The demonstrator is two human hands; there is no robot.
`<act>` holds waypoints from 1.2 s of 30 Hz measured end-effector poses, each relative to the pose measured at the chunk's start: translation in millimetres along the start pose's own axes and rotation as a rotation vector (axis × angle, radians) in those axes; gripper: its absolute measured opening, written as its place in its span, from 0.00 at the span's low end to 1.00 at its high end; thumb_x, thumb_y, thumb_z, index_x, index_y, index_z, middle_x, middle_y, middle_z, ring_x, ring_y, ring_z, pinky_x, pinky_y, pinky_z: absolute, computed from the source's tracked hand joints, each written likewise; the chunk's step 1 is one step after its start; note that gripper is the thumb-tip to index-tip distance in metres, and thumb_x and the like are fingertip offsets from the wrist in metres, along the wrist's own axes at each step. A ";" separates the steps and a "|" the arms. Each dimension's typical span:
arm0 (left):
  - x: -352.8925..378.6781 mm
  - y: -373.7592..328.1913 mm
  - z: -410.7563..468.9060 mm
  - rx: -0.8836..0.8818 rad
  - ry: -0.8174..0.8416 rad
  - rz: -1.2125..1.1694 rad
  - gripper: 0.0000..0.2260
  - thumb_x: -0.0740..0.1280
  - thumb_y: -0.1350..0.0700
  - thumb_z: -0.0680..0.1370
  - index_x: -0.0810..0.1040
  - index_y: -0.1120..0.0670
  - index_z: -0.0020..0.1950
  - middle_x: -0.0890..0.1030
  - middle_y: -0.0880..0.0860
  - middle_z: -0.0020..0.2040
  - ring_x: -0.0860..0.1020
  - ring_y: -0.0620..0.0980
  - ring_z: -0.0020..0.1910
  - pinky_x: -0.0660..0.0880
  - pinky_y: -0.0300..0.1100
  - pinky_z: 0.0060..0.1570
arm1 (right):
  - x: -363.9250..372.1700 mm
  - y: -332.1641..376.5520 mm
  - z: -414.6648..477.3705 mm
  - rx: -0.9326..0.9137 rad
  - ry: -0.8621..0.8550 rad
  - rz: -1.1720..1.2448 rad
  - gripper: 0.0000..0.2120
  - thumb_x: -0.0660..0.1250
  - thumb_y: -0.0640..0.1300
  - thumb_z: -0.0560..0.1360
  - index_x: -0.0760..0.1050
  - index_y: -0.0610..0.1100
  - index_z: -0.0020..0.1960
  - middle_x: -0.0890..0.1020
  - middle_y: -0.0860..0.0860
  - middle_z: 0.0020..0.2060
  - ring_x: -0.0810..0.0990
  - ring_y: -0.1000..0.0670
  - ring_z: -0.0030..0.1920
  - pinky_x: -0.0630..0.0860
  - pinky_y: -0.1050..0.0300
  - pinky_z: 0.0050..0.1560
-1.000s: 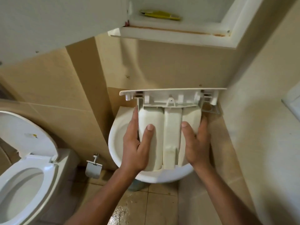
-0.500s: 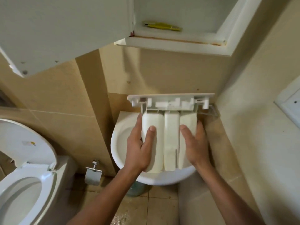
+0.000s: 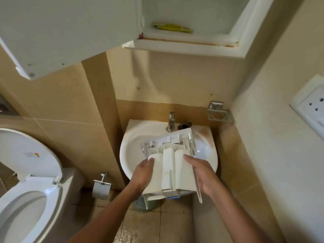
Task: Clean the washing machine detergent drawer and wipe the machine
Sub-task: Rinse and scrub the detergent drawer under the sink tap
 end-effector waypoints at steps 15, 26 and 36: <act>30.4 -76.5 -27.3 -0.064 0.214 -0.390 0.23 0.68 0.41 0.78 0.82 0.59 0.60 0.85 0.60 0.49 0.85 0.56 0.49 0.79 0.49 0.50 | 106.3 64.7 -99.2 -0.565 0.278 -1.022 0.16 0.64 0.41 0.79 0.69 0.45 0.66 0.78 0.49 0.52 0.79 0.51 0.49 0.73 0.63 0.41; 21.3 -78.2 -10.3 0.008 0.035 -0.199 0.12 0.62 0.60 0.83 0.77 0.55 0.66 0.87 0.57 0.51 0.85 0.58 0.50 0.82 0.56 0.52 | -40.2 81.3 -36.9 -0.293 -0.320 -0.845 0.36 0.73 0.59 0.70 0.68 0.46 0.72 0.77 0.48 0.64 0.80 0.45 0.57 0.79 0.51 0.54; 18.8 -126.9 -23.7 0.412 -0.138 -0.013 0.09 0.61 0.55 0.84 0.80 0.48 0.51 0.85 0.47 0.44 0.83 0.46 0.45 0.82 0.43 0.46 | -37.4 77.6 -46.6 -0.635 -0.433 -0.396 0.03 0.64 0.42 0.82 0.76 0.45 0.51 0.81 0.51 0.36 0.77 0.62 0.34 0.72 0.69 0.37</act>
Point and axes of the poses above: each hand's wrist, its own z-axis towards the middle knuckle, its own x-axis out of the palm, y = z × x, the point moved 6 cm from there along z, towards the middle knuckle
